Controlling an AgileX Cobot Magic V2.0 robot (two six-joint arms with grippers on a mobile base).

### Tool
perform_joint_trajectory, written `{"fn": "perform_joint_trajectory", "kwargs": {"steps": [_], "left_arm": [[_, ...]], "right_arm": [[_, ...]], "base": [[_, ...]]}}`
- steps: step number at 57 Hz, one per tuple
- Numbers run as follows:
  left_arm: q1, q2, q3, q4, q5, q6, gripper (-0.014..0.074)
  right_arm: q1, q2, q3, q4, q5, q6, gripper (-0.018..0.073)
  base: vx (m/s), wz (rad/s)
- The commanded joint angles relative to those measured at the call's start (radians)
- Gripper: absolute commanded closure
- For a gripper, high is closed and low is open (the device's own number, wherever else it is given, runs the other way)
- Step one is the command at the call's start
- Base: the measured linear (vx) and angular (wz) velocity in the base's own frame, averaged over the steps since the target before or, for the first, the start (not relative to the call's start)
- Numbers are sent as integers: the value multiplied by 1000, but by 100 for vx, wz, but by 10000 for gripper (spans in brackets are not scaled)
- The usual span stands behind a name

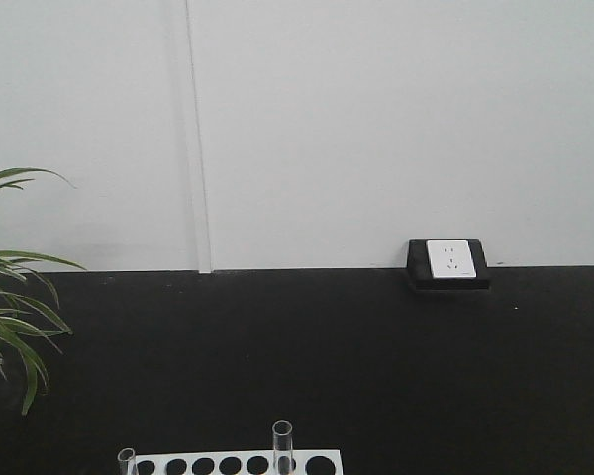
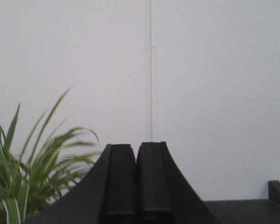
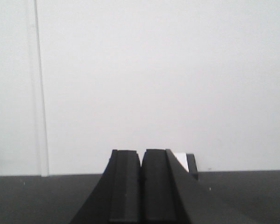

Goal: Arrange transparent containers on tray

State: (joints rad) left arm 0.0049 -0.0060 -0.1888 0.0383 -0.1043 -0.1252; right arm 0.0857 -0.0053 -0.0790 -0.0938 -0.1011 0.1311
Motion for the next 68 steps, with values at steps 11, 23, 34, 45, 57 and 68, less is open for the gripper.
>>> {"fn": "perform_joint_trajectory", "kwargs": {"steps": [11,23,34,45,57,68], "left_arm": [[1,255,-414,109,246,-5,603],[1,463,-471,109,221,-6,603],[1,599,-471,109,221,-6,586],[1,706,-471,109,229,-6,480],[1,784,-471,110,226,-5,229],[1,857,-471,106,208,-14,107]], "right_arm": [[-6,235,-423,-97,277,-38,571],[-6,439,-468,-95,261,-28,570],[-6,575,-468,-94,224,-28,565],[-6,651,-468,-94,184,-27,528],[-6,685,-468,-94,187,-27,395],[-6,685,-468,-90,187,-25,225]], "base": [[0,0],[0,0],[0,0],[0,0],[0,0],[0,0]]}}
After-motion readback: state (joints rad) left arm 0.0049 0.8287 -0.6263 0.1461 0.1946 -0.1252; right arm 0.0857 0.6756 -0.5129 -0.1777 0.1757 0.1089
